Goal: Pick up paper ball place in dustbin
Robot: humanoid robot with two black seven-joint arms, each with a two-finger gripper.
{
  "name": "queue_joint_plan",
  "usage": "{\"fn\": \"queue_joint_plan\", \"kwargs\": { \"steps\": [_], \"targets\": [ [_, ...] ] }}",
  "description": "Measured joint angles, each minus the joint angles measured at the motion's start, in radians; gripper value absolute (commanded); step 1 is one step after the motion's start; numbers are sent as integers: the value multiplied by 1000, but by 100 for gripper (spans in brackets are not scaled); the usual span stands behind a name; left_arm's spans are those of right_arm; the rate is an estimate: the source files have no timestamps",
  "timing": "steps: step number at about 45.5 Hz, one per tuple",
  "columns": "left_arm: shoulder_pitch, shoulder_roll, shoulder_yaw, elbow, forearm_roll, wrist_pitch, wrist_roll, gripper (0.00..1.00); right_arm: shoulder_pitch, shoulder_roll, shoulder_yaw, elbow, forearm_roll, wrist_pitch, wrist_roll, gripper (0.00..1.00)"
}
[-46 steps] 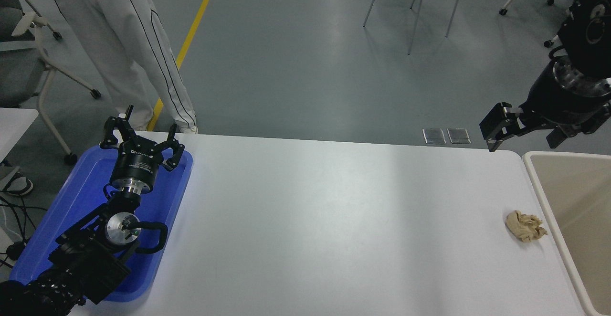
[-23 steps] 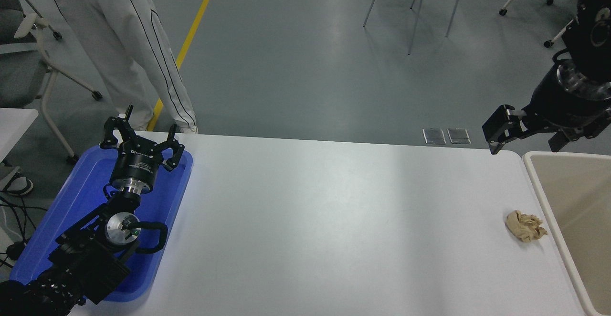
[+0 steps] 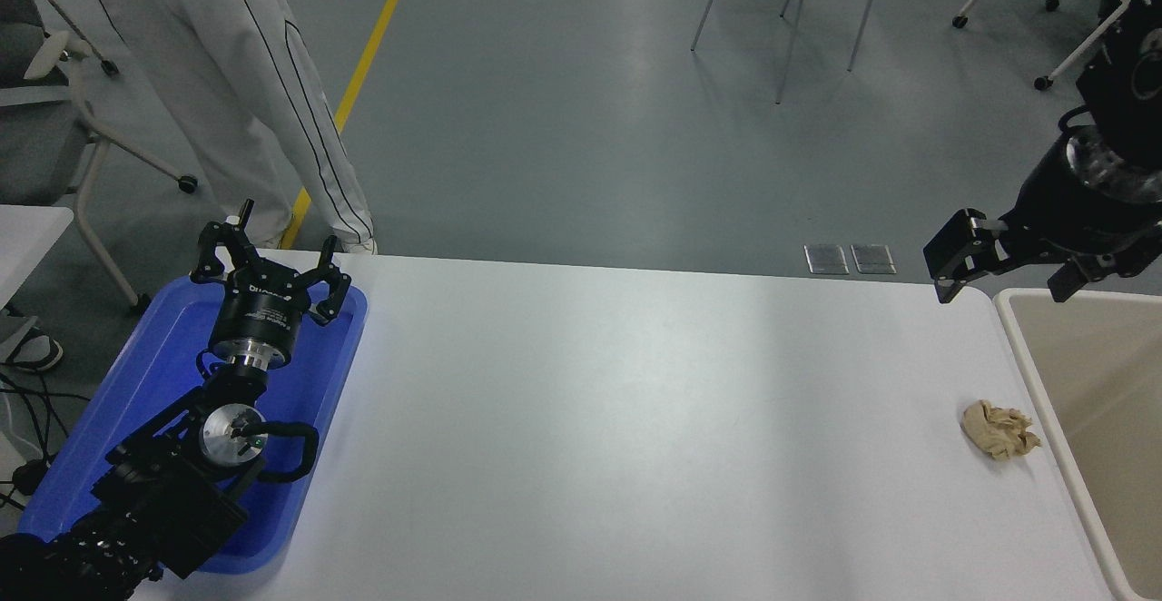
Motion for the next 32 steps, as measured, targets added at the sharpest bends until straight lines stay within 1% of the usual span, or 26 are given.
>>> {"fn": "queue_joint_plan", "kwargs": {
  "steps": [15, 22, 32],
  "targets": [
    [0, 0, 0, 1, 0, 0, -1, 100, -57, -52, -6, 2, -13, -19, 0, 99],
    [1, 0, 0, 1, 0, 0, -1, 100, -121, -75, -7, 2, -45, -116, 0, 99],
    [1, -1, 0, 2, 0, 0, -2, 100, -264, -126, 5, -35, -73, -342, 0, 99]
  ]
}}
